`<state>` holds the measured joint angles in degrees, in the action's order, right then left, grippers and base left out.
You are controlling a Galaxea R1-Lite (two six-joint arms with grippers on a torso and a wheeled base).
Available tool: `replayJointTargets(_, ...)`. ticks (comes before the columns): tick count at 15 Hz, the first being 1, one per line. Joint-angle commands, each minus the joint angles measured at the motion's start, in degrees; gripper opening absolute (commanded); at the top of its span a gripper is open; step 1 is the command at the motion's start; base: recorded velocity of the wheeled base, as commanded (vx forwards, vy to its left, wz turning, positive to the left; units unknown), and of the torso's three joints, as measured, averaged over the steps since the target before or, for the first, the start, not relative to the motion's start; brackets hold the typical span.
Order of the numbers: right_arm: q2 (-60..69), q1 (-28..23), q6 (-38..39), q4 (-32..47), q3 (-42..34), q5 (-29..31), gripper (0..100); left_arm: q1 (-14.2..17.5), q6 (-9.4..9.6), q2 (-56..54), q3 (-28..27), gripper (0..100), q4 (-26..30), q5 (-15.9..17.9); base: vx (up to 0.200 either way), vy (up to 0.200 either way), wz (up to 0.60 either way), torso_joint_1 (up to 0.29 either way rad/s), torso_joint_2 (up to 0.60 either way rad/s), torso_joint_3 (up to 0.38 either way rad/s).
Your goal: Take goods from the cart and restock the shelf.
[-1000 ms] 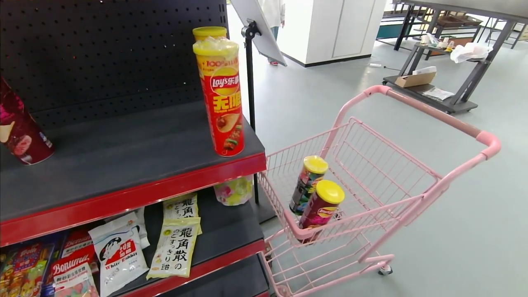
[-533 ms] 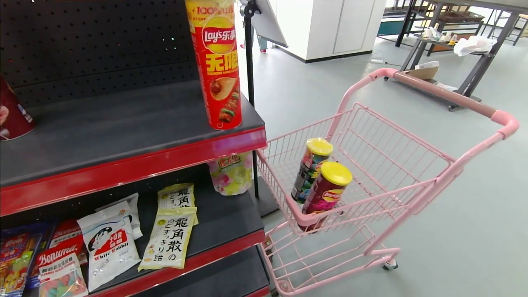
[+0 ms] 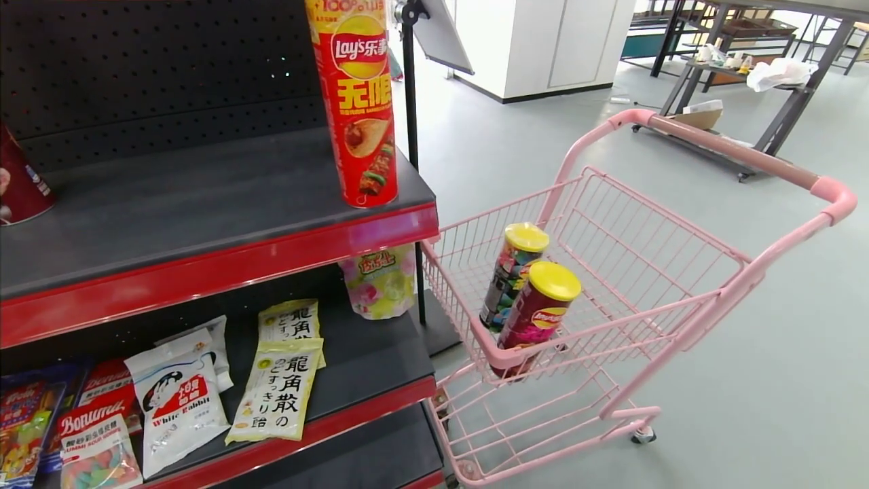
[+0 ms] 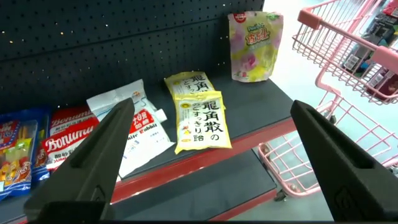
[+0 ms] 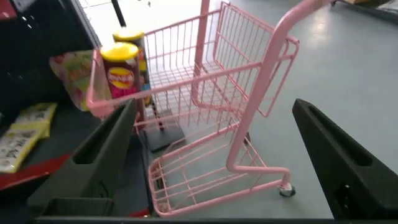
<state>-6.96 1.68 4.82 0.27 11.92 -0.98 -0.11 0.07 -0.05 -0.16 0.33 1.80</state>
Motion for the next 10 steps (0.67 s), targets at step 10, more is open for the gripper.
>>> replayJointTargets(10, -81.28, 12.2, 3.01, -41.05, 11.81, -13.61, 100, -0.07, 0.01, 0.05, -0.02, 100, 0.02, -0.05, 0.0, 0.0, 0.0, 0.0, 0.0, 0.0)
